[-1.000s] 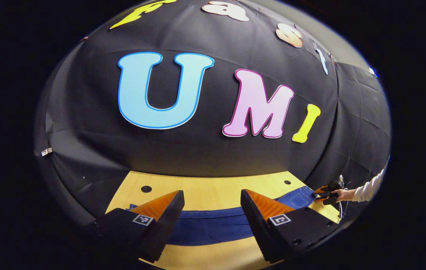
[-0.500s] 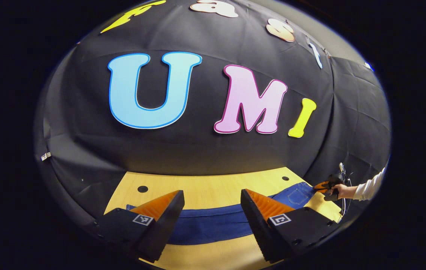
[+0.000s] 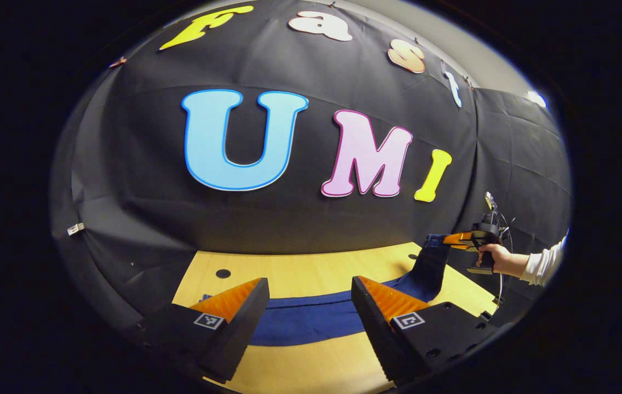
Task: Grasp the waist and the cuffs of the jeans and fold them to make the two legs overlap; first hold the waist and fold one-third of the jeans toward the cuffs, then hold the cuffs and fold the remaining one-third in the same direction to finish folding.
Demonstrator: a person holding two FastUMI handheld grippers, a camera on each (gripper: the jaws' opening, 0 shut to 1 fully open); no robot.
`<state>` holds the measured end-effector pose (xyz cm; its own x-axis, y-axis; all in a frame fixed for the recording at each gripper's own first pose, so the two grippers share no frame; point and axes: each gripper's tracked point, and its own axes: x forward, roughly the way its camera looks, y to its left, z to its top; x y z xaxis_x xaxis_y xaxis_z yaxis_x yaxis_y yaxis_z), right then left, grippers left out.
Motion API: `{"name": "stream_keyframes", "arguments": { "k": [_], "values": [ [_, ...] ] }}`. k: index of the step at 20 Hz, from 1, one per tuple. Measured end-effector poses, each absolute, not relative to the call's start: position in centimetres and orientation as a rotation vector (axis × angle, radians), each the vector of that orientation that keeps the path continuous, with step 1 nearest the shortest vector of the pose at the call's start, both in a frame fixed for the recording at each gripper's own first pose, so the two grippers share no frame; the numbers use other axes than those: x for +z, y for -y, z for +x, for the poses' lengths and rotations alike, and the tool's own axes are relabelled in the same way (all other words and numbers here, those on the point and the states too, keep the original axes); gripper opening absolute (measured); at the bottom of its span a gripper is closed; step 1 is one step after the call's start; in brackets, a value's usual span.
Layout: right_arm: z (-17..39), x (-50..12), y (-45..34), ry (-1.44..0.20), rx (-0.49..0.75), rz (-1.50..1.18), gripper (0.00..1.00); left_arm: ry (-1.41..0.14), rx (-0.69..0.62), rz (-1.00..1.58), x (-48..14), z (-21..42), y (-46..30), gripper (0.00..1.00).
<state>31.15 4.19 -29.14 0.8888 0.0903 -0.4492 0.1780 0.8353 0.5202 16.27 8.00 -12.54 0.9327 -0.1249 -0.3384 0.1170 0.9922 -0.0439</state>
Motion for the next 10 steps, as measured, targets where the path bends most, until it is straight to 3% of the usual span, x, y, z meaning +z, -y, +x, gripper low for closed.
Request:
{"name": "stream_keyframes", "arguments": {
  "k": [2,6,10],
  "values": [
    [30.9,-29.4,-10.8,-0.491,0.052,0.512,0.05,-0.364,-0.101,-0.074,-13.1,14.4,-9.9,0.96],
    [28.7,-36.4,-24.1,-0.627,0.236,0.406,0.05,-0.422,0.009,-0.144,-15.0,11.5,-15.0,0.96],
    [27.7,-42.2,-27.9,-0.754,0.316,0.3,0.05,-0.531,0.106,-0.219,-17.9,8.4,-18.4,0.96]
  ]
}}
